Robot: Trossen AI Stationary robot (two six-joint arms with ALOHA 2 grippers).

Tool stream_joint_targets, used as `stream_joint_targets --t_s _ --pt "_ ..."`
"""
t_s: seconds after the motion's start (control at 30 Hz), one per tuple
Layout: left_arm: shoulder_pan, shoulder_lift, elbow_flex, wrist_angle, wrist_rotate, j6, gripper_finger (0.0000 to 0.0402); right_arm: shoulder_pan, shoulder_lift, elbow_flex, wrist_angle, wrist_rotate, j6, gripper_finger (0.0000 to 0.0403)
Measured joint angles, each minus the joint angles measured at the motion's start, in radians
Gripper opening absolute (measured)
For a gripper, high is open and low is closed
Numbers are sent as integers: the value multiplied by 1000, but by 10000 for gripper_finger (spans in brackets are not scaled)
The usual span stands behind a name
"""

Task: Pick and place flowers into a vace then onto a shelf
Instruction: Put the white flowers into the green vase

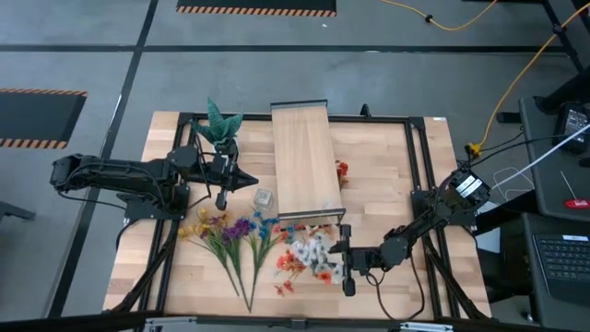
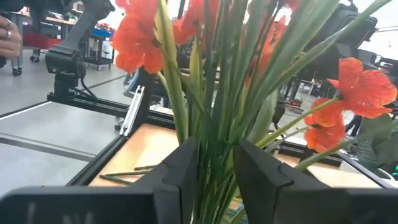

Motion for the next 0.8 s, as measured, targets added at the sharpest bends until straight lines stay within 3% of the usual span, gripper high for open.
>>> stream_joint_targets --t_s 0.3,0.5,0.67,0.8 --pt "0 0 0 -1 0 1 3 28 0 0 14 1 -4 12" --pt "0 0 0 -1 0 1 3 31 0 0 5 6 47 13" --pt "0 0 0 -1 0 1 3 28 0 0 -61 105 121 8" --pt "0 0 0 -1 0 1 3 27 0 0 -119 109 192 8"
